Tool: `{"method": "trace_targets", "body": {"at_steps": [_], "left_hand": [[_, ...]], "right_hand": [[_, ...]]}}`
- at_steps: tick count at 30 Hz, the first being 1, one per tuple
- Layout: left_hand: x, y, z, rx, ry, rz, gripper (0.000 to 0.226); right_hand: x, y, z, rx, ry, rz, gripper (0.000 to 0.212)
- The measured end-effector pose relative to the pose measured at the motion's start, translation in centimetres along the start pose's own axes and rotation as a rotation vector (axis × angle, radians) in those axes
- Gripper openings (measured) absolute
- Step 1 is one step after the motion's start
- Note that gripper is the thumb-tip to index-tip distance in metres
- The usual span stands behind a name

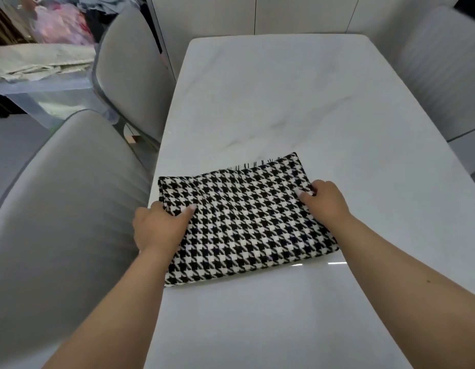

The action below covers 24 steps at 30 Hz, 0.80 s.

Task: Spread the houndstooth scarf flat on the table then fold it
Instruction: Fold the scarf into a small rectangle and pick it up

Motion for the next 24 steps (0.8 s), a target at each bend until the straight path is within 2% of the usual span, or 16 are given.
{"method": "trace_targets", "body": {"at_steps": [2,4,7,11,13,15,16,17,20,22,24], "left_hand": [[-1.6,0.4,0.8,-0.174,-0.142,-0.175,0.048],[-1.3,0.8,1.3,-0.296,-0.090,-0.202,0.034],[1.4,0.5,1.2,-0.338,0.021,-0.064,0.039],[2.1,0.1,0.8,-0.306,0.025,-0.018,0.036],[0.6,1.1,2.9,-0.474,-0.030,-0.051,0.029],[-2.9,3.1,4.7,-0.622,0.041,-0.191,0.026],[-5.4,3.9,4.3,-0.569,0.101,-0.314,0.024],[-7.9,4.6,2.9,-0.435,0.131,-0.459,0.024],[-12.3,7.1,-4.3,0.089,-0.058,-0.841,0.045],[-11.5,6.7,-7.3,0.275,-0.237,-0.915,0.058],[-9.7,4.7,-8.3,0.308,-0.341,-0.865,0.062]], "right_hand": [[0.9,0.5,0.6,-0.118,-0.068,0.126,0.033],[1.0,0.8,1.0,-0.182,-0.172,0.183,0.033],[-0.4,0.3,0.3,-0.187,-0.231,0.120,0.035],[-1.5,-0.6,-1.2,-0.163,-0.109,0.008,0.032],[-1.3,0.0,0.2,-0.339,-0.090,-0.026,0.024],[0.1,2.0,1.7,-0.538,-0.146,0.029,0.020],[1.3,3.1,1.8,-0.569,-0.177,0.095,0.018],[2.8,4.2,1.2,-0.530,-0.187,0.182,0.015],[7.2,7.6,-3.2,-0.209,-0.110,0.568,0.019],[7.8,8.5,-6.1,-0.038,0.007,0.728,0.035],[6.9,7.0,-7.9,0.066,0.221,0.685,0.052]]}}
Point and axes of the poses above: each hand's wrist, its own y-axis away from the middle knuckle, its own z-axis out of the back of the hand, x = y × z, the point moved 8 cm from there along -y, towards the middle knuckle, and after that the axes turned 13 degrees about -z, right-handed, at the moved point
